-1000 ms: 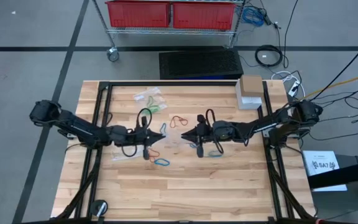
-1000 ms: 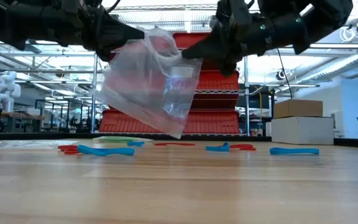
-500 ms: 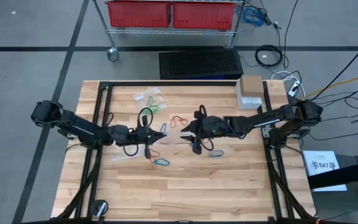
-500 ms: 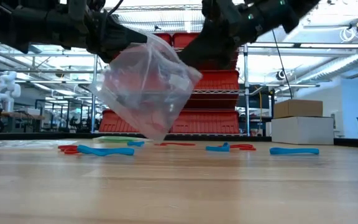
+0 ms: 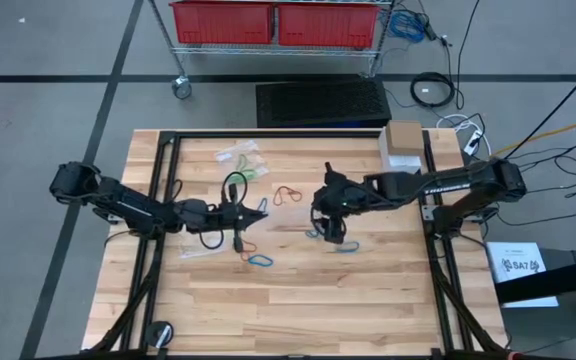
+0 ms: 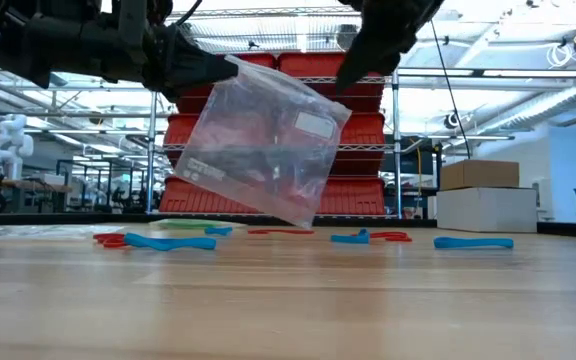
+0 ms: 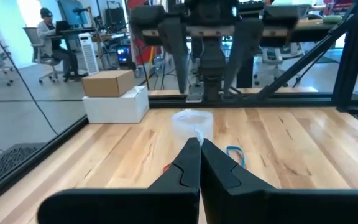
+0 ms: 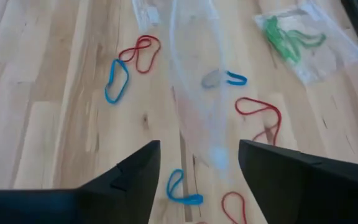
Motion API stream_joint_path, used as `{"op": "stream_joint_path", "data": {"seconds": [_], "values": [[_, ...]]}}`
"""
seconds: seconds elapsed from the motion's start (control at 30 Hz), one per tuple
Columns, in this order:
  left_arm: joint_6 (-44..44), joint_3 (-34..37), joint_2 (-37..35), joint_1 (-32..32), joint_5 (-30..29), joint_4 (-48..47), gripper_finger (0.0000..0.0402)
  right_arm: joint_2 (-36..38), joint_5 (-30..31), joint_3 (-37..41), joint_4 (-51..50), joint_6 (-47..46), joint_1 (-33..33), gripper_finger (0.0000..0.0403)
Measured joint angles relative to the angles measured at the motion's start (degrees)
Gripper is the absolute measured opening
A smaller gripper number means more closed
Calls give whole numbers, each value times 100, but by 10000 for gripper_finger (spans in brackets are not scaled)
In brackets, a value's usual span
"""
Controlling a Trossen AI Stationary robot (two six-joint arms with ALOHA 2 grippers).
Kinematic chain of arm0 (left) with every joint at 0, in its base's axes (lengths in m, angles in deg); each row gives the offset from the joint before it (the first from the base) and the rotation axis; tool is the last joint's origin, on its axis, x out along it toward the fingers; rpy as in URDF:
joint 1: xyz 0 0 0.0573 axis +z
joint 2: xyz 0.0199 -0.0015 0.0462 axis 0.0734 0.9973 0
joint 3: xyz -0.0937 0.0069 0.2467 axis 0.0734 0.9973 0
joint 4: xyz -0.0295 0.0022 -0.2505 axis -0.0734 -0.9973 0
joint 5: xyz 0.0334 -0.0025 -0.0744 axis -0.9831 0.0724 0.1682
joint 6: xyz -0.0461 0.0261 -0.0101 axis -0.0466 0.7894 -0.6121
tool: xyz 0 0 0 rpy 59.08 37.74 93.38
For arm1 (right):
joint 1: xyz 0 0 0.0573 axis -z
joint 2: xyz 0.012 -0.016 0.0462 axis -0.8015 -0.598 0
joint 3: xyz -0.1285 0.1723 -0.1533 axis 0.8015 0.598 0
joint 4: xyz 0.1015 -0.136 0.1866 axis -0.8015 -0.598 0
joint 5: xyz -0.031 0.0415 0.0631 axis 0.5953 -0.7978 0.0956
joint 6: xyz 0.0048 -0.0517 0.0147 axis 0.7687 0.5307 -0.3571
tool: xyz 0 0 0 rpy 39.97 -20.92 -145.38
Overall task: Sort rubber bands
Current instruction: Put the red rubber band into the open transparent zip bag
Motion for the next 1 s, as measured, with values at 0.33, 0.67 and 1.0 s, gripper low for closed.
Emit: {"op": "stream_joint_path", "data": {"seconds": [0.33, 0.67, 1.0], "values": [[15, 4, -2, 0, 55, -19, 0, 33, 354, 707, -690, -557, 693, 212], [12, 4, -2, -1, 84, -15, 0, -266, -311, 2124, 809, -612, 1390, 210], [8, 4, -2, 0, 94, -38, 0, -923, -163, 2168, 1261, -372, 1441, 193]]}}
